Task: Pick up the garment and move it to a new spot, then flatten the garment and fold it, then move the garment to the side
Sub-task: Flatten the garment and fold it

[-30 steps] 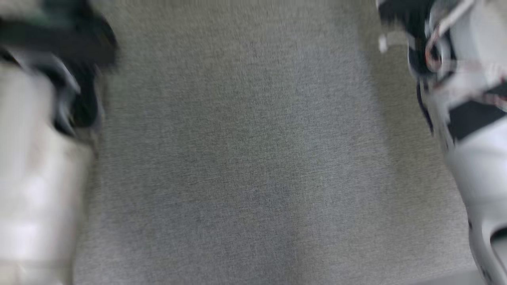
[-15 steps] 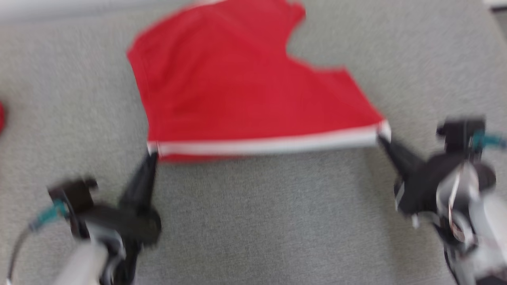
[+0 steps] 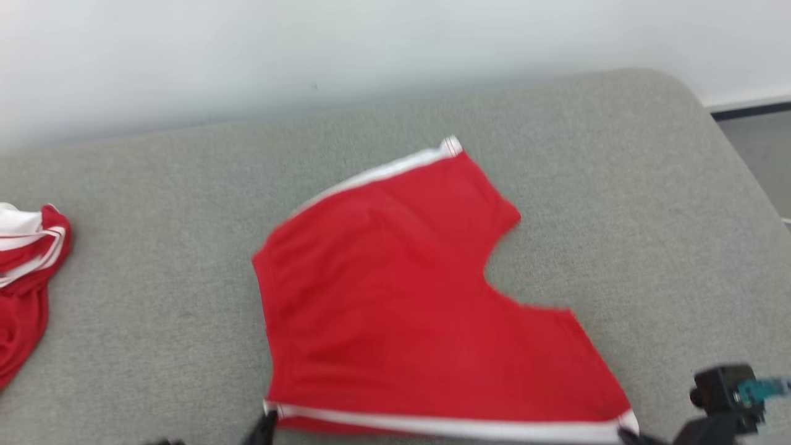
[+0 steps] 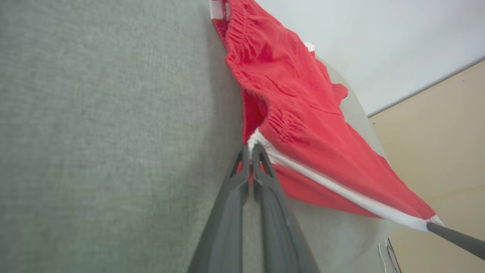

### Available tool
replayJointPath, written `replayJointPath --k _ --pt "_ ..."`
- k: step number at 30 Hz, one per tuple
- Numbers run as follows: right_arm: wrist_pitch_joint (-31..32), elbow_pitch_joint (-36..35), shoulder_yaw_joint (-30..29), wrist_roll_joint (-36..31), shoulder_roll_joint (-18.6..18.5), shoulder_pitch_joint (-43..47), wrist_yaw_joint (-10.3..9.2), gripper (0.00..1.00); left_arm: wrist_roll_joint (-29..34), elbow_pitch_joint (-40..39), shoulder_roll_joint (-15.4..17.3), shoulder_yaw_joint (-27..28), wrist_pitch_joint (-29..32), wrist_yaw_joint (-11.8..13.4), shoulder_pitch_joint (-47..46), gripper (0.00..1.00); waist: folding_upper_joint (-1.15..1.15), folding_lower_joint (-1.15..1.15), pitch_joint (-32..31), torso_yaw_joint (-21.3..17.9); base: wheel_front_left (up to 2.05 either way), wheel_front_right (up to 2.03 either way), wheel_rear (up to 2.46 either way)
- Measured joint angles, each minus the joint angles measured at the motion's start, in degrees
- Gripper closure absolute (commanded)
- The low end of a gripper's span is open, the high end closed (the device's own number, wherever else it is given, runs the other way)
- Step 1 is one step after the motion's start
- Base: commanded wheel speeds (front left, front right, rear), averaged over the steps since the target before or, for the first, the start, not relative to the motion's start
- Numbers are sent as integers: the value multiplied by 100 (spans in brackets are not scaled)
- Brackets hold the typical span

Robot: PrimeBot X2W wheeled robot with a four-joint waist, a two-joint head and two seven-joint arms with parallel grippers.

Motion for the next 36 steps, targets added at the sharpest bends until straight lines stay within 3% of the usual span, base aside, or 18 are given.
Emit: replayJointPath --k 7,16,26,36 --pt "243 -420 -237 -238 114 260 0 100 -5 -570 220 -208 357 240 496 100 1 0 -179 95 0 0 0" --pt "-148 191 86 -315 -188 -1305 -1 100 265 -639 8 -275 464 336 -405 100 2 1 -102 229 0 0 0" --pt "-944 2023 898 -530 -660 -3631 -1 100 468 279 -536 -140 298 560 -1821 100 3 3 320 474 0 0 0" --pt "-2106 4007 1424 -755 -576 -5220 -1 100 706 1156 -928 -124 101 742 -2792 100 3 3 829 777 0 0 0"
